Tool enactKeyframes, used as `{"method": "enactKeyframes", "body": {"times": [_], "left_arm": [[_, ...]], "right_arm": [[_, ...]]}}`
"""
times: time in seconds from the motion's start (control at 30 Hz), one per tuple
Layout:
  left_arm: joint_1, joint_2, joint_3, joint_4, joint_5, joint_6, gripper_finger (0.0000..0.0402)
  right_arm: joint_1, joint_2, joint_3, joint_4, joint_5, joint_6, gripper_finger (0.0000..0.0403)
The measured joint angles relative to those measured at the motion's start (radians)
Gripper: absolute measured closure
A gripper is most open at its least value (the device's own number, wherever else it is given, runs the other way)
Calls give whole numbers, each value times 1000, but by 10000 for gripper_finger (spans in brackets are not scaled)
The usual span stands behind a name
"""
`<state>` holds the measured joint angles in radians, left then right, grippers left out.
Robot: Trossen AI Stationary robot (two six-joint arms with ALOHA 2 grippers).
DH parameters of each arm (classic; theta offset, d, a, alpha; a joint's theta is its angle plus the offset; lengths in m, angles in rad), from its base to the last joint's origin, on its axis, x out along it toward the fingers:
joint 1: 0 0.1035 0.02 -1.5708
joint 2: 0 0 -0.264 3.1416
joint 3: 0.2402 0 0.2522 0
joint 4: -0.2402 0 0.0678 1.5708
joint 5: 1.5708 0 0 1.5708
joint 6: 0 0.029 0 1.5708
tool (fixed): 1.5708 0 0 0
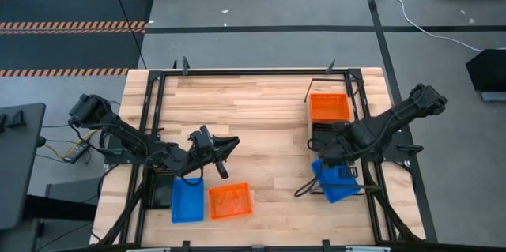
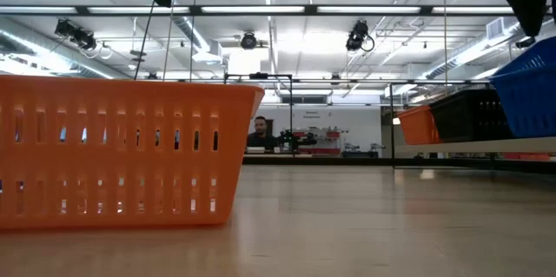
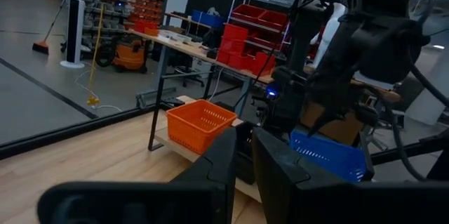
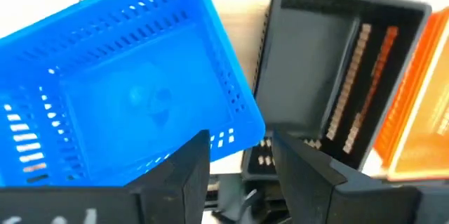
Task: Stack baskets on shelf by color
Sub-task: Stack the top blue bin on top of the blue bin on the shelf
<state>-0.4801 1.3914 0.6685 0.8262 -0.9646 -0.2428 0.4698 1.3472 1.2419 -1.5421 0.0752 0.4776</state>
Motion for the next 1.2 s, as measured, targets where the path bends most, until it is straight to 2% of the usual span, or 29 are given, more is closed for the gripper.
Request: {"method": "enactKeyframes", "body": {"times": [0.23, 0.4, 0.63, 1.0, 1.2], "left_arm": [[0, 0, 0, 0, 0, 1, 349], [-2, 0, 0, 0, 0, 0, 349], [-2, 0, 0, 0, 47, 0, 349], [-2, 0, 0, 35, 71, 27, 349], [-2, 0, 0, 34, 71, 29, 349]], "right_arm": [[-27, 0, 0, -28, -98, 201, 242], [-29, 1, -5, -27, -104, 285, 243], [-28, 2, -117, -12, -139, 409, 243], [-28, 3, -146, 19, -164, 344, 245], [-28, 3, -146, 21, -175, 286, 292]]}}
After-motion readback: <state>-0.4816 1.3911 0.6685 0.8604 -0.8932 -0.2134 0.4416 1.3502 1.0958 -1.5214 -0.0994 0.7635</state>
